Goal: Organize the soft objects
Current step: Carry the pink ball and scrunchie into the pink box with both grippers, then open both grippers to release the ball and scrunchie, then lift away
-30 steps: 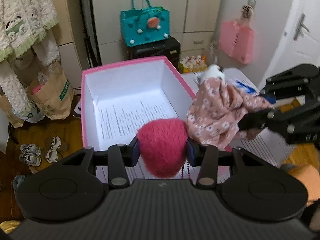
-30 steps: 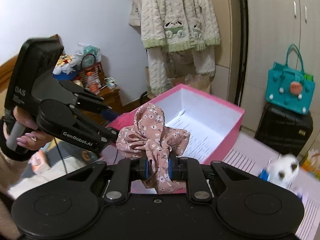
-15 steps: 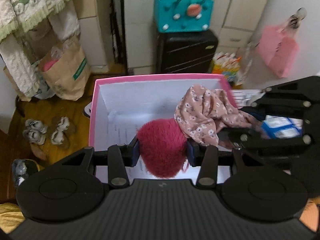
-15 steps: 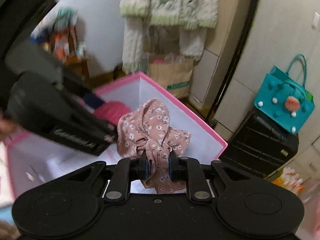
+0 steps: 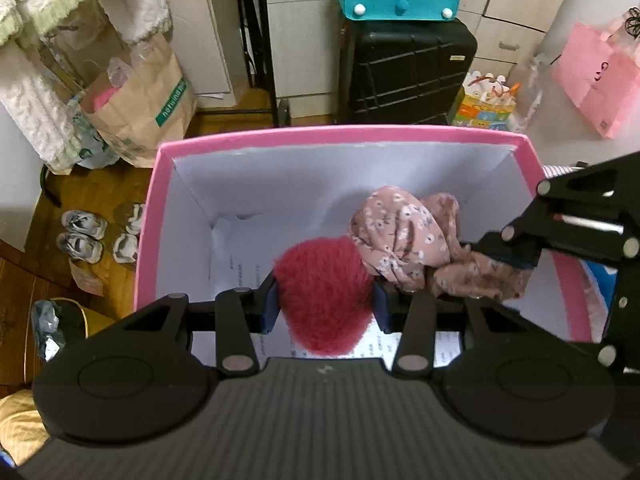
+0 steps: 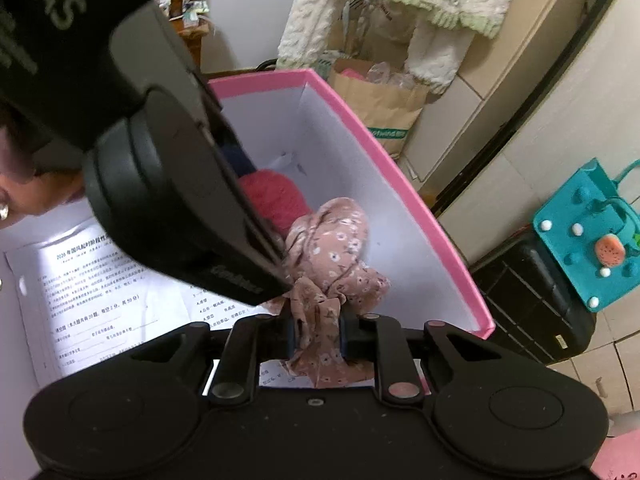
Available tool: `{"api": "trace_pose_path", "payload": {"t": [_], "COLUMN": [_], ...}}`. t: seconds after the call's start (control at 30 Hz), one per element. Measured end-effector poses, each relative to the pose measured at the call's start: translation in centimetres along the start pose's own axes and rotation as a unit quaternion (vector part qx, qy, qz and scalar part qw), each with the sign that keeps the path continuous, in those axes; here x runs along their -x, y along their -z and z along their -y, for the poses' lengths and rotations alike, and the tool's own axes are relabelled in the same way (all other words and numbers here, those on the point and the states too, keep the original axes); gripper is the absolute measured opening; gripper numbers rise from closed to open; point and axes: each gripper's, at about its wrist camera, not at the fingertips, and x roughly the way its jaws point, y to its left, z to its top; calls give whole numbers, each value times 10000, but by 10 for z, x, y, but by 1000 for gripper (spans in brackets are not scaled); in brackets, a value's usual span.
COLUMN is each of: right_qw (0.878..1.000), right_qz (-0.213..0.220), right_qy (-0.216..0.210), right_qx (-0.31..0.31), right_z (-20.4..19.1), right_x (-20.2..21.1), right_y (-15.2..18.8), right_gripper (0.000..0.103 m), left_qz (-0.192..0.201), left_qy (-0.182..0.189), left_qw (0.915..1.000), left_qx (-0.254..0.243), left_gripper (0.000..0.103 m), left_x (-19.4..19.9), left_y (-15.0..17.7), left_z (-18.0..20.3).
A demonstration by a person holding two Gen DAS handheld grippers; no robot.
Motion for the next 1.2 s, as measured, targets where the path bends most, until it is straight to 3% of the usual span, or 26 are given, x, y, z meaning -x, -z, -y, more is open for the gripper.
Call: {"api": "trace_pose_path", "payload": {"t": [0.17, 0.3, 0.47, 0.53, 0.77, 1.0, 1.2], "right_qw": [9999, 9998, 9989, 9984, 9977, 9946, 9872], "right_qz": [-122, 14, 216, 298, 648, 933, 1094], "right_qy": [-45, 125, 242, 268, 177, -154, -477], "right_qx": [-68, 122, 352, 389, 102, -424, -1057], "right_z": [9, 6, 3, 2, 3, -2, -5], "right_x": [-16, -21, -18, -14, 17, 57, 89], "right_y": [-1, 0, 6, 8, 18, 34, 49], "right_gripper": [28, 46, 46, 53, 53, 53, 53], "left_qz": [10, -35, -132, -42, 74, 450, 484], "left_qy": [-50, -125, 19, -75, -178, -128, -311], "left_qw": [9999, 9998, 9995, 9996, 9997, 9988, 9972], "left_qx": [113, 137, 296, 281, 147, -114, -472], "left_gripper": [44, 45, 46, 48, 56, 59, 61], "left_x": [-11, -25, -33, -34, -28, 10, 47], "left_y": [-5, -5, -9, -9, -7, 4, 27], "left_z": [-6, -4, -5, -5, -3, 3, 14]}}
